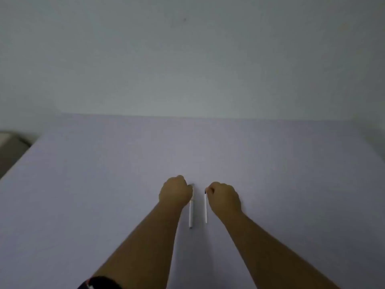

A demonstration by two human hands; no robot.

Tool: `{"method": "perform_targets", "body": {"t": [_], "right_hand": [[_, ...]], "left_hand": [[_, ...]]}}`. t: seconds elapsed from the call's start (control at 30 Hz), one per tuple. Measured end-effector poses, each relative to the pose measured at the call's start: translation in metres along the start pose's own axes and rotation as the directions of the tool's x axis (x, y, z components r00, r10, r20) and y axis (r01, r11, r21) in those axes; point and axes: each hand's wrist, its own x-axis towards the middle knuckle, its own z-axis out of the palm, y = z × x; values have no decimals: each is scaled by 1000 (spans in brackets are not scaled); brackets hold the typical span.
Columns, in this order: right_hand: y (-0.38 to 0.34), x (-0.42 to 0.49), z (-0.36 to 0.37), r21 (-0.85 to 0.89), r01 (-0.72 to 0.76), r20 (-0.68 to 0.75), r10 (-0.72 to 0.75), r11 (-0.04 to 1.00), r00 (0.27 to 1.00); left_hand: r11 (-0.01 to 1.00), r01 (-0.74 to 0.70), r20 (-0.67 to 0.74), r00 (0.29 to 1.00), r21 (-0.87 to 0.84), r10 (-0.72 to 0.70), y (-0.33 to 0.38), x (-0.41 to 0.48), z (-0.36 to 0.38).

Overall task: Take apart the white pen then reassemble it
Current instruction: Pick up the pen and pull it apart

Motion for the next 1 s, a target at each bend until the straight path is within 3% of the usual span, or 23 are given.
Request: {"method": "perform_targets", "body": {"t": [0.17, 0.3, 0.43, 0.63, 0.8, 0.83, 0.93, 1.0], "right_hand": [[12, 2, 17, 42, -52, 50, 50, 998, 997], [16, 5, 22, 111, -54, 52, 48, 992, 997], [6, 9, 20, 291, -94, 112, 63, 952, 992], [-15, 24, 8, 538, -282, 241, 175, 794, 955], [-6, 39, -5, 709, -373, 174, 365, 598, 915], [2, 43, -9, 688, -374, 175, 357, 622, 917], [21, 46, -8, 440, -334, 247, 245, 833, 937], [29, 38, 2, 345, -327, 261, 245, 880, 934]], "left_hand": [[983, 156, 106, 984, -92, -146, -10, 0, 35], [982, 169, 124, 980, -83, -158, -14, 1, 41], [981, 65, 77, 996, -183, -52, -21, -5, 37], [940, -168, -10, 985, -296, 173, -13, -17, 34], [939, -182, 85, 973, -292, 215, -19, -14, 32], [942, -170, 88, 975, -291, 203, -22, -14, 33], [937, -122, 45, 989, -328, 144, -29, -14, 33], [928, -91, 44, 992, -362, 115, -27, -14, 33]]}}
